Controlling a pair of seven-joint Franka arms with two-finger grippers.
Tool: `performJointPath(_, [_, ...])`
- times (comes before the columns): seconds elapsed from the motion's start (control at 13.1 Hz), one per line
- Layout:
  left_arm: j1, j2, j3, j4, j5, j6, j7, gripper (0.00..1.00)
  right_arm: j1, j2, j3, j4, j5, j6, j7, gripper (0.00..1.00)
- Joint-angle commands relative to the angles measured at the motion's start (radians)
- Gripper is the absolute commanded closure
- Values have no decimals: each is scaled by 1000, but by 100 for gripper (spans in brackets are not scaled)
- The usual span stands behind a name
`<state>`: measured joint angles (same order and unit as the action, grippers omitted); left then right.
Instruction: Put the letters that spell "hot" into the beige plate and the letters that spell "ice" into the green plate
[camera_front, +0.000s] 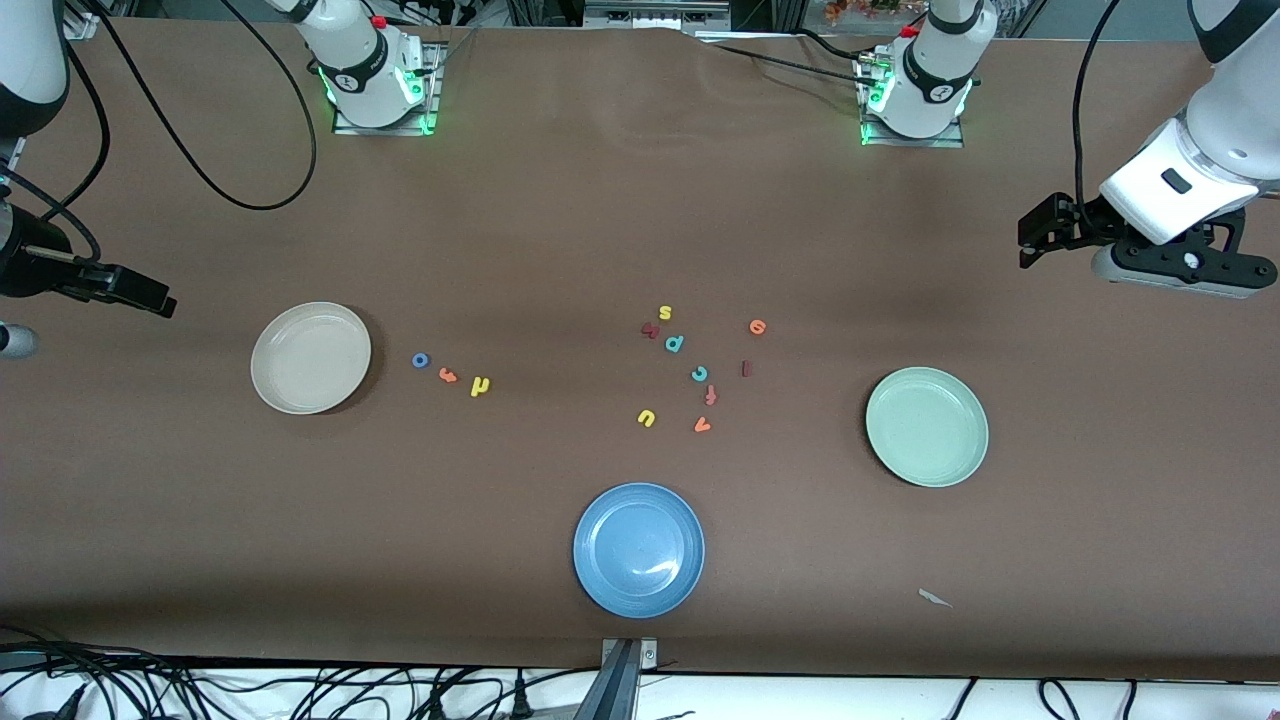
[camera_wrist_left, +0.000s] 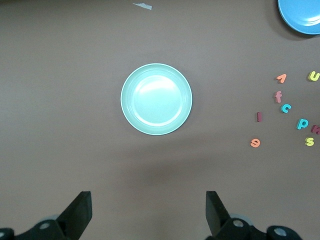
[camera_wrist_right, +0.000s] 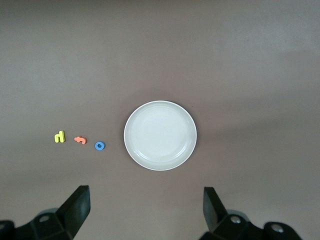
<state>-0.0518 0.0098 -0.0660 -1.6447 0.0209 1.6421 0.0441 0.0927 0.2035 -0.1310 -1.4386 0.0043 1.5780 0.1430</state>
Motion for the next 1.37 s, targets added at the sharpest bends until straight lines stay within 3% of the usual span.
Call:
performJointPath(0.0, [0, 13, -3, 34, -1, -31, 16, 0, 1, -22, 1, -20, 6, -6, 12, 0])
performJointPath(1.3, [-2, 27, -44, 28, -2, -76, 20, 0, 1, -22, -2, -23, 2, -6, 10, 0])
